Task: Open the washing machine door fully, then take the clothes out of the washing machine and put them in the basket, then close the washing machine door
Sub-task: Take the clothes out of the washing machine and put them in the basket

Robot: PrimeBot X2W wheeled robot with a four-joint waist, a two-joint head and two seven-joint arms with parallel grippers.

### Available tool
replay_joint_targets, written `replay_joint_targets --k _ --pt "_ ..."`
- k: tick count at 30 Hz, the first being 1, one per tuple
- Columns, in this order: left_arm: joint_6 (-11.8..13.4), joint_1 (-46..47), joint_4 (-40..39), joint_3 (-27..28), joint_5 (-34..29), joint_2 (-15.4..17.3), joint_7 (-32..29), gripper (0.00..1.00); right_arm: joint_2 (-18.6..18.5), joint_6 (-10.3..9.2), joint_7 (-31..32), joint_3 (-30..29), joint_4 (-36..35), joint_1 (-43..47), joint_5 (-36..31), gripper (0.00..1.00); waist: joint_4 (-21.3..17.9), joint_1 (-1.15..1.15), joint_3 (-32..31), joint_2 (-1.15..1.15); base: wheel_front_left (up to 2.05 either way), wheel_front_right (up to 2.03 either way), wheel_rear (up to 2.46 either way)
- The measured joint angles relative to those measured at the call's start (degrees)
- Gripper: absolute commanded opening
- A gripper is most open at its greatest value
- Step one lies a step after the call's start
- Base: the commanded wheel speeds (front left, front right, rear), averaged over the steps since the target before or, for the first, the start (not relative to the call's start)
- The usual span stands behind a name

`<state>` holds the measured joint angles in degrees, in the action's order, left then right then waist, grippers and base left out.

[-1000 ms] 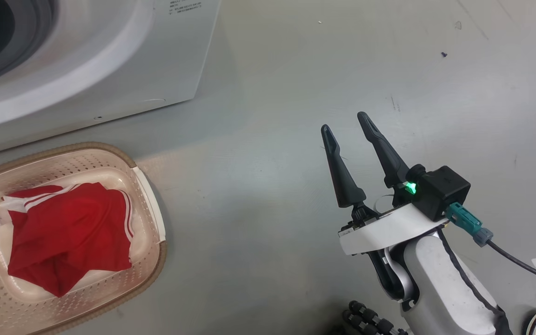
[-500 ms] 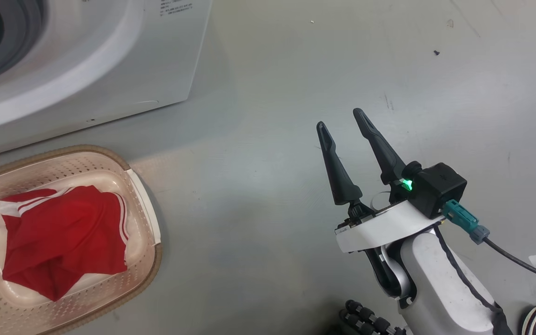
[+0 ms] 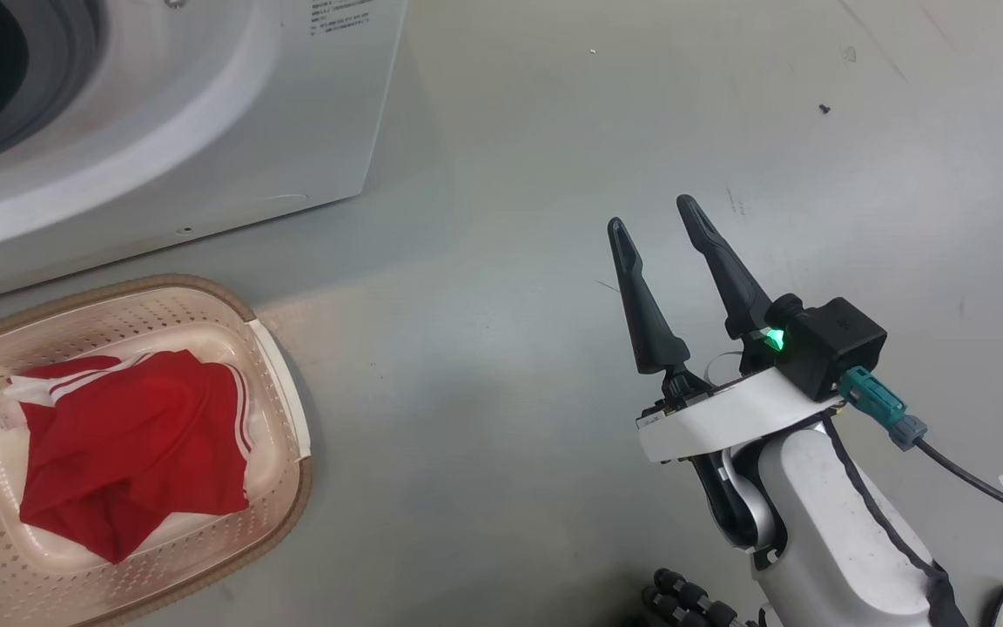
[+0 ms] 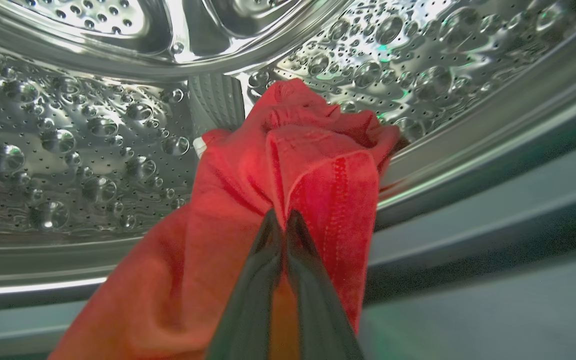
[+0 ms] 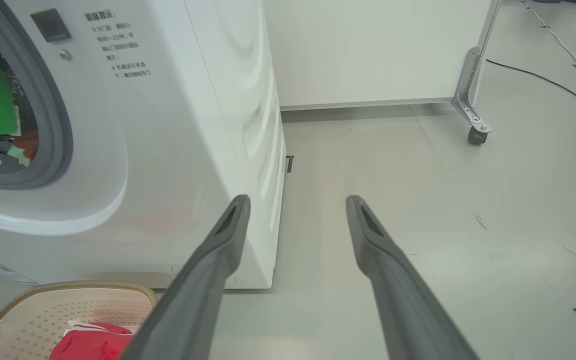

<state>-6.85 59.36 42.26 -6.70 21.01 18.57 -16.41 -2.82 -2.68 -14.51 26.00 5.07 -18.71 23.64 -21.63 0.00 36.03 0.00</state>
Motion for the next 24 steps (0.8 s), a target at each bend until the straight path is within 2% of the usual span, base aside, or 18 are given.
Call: replay_joint_targets --k 11,24 --pt "-0.03 -0.36 1.67 -0.79 0.33 -2.31 6.41 0.00 -0.01 0.01 0.00 -1.56 1.19 -0.65 -1.21 1.00 2.66 0.00 -2.69 0.00 0.00 0.00 0.00" --pt "-0.09 -5.28 3.68 -1.94 1.85 -5.22 13.50 0.00 -0.05 0.32 0.00 -3.43 3.69 -0.68 -2.94 1.00 6.84 0.00 -7.42 0.00 0.00 0.00 0.00"
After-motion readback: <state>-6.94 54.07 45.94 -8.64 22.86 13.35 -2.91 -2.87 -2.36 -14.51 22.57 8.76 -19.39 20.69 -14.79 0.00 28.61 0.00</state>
